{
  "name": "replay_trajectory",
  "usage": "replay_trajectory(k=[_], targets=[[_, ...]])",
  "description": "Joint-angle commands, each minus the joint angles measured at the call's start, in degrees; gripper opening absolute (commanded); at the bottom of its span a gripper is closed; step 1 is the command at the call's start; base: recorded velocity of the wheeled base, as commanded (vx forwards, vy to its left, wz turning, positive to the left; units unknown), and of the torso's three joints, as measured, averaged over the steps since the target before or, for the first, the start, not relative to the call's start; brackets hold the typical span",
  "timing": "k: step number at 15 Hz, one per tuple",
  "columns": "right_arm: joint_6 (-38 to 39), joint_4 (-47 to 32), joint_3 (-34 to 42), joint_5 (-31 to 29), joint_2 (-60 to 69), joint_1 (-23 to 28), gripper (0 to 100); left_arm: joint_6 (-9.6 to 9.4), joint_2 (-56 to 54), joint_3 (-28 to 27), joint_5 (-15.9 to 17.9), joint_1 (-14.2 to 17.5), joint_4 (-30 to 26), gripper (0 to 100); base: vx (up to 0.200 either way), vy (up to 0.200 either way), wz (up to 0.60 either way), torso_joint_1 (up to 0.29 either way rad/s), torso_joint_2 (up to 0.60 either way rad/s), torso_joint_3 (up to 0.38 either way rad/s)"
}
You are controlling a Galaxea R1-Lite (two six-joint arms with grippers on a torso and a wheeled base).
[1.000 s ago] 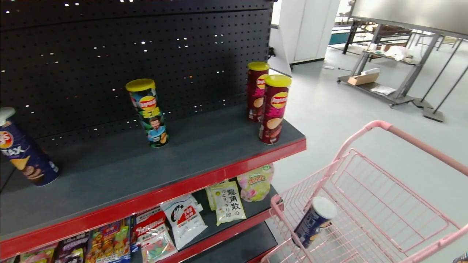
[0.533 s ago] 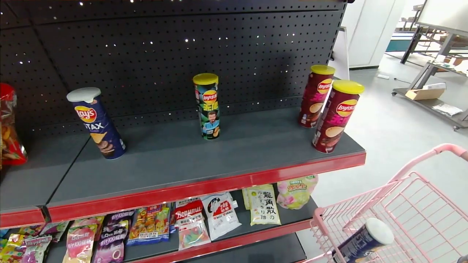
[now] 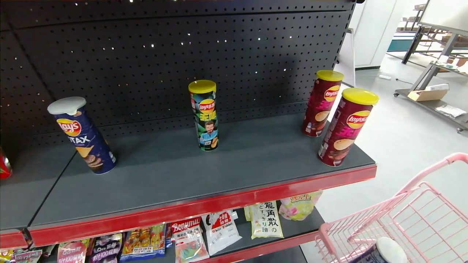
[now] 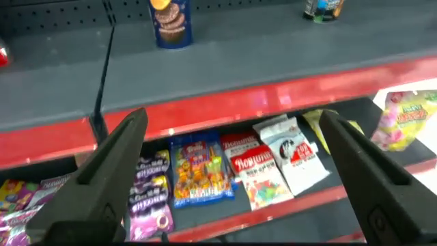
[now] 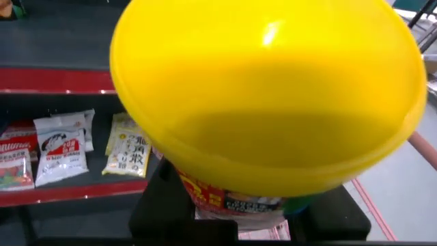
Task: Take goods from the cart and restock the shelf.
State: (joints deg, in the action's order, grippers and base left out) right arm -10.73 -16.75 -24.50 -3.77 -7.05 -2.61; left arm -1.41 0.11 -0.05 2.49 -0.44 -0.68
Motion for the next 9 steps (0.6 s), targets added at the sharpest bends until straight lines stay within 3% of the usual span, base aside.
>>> replay_trajectory(k=[1,8,9], targets=[[0.01,-0.04,0.6,-0.1,2.39,-0.29,0,0.1,-0.02,-0.04,-0.03,0.0,-0.02,100,0.0,0.0,0.0,0.0,0.0,0.0],[1.76,0.23,3.32,-0.01,2.48,-0.12,0,0.45,3.14,-0.13,0.15,-0.97,-0.11,100,0.0,0.0,0.0,0.0,0.0,0.0],[3.87,1.11,6.49,0.95,2.48,-0.12,0,-0.7,3.58,-3.55,3.4,-1.32,-0.37,100,0.0,0.0,0.0,0.0,0.0,0.0]])
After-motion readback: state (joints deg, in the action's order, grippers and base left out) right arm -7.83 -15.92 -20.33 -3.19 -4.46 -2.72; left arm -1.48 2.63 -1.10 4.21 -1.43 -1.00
